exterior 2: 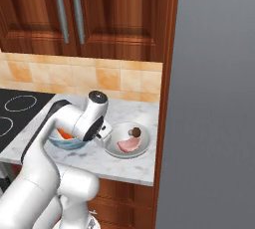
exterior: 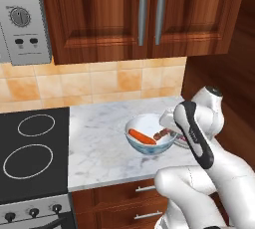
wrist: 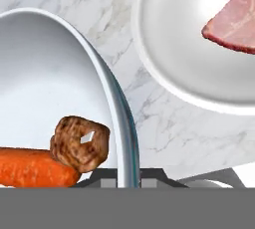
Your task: Place the bowl containing the carrot and kebab skewer in the microwave. Close the microwave door and press the start button to microwave the meal.
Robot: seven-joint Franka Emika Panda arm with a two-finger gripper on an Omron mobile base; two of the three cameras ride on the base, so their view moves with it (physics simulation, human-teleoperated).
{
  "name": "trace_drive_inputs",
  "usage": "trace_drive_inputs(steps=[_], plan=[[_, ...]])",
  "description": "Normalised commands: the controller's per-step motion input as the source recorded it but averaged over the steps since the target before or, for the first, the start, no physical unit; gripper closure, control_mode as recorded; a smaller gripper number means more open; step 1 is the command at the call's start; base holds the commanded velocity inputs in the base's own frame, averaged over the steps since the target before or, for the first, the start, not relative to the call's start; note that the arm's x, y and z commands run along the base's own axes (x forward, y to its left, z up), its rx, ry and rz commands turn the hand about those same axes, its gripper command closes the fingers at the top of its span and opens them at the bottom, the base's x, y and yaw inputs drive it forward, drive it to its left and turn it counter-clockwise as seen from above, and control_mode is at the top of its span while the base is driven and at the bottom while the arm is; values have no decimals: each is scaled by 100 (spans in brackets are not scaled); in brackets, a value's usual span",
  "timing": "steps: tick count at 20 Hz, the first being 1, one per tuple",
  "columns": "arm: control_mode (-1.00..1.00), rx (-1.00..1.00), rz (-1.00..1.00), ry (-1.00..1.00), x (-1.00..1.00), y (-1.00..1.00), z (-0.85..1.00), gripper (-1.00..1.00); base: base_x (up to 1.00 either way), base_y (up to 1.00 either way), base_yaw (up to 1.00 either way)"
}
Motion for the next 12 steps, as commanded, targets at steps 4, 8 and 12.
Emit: trace_drive_inputs(steps=[4,8,12], plan=[[-100,20,-18,-10,-53,-22,90,100,0,0,0],[-100,3,-16,-3,-61,0,100,100,0,0,0],[-100,0,-16,0,-66,0,100,100,0,0,0]])
